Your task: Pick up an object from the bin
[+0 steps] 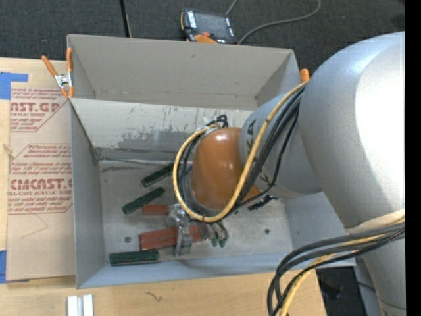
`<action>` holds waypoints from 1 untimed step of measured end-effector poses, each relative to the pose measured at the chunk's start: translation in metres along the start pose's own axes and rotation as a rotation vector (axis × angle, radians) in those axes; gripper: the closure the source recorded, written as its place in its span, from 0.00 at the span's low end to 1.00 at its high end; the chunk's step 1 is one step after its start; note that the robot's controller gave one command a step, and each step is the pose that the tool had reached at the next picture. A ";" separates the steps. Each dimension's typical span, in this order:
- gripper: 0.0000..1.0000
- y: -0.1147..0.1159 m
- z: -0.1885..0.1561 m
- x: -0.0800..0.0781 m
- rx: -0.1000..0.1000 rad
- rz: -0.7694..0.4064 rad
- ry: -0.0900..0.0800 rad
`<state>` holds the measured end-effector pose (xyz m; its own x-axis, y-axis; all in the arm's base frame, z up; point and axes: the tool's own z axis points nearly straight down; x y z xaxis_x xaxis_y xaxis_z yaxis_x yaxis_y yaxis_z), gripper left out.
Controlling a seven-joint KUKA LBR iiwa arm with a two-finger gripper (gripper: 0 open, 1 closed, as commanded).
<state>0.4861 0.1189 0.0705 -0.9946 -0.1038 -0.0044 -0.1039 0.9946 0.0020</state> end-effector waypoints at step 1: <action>1.00 0.001 -0.018 0.000 0.001 0.000 0.004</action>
Offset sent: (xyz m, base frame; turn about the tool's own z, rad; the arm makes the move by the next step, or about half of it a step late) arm 0.0001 0.0000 0.0178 0.0000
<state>0.4862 0.1194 0.0885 -0.9946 -0.1038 -0.0009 -0.1039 0.9946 0.0014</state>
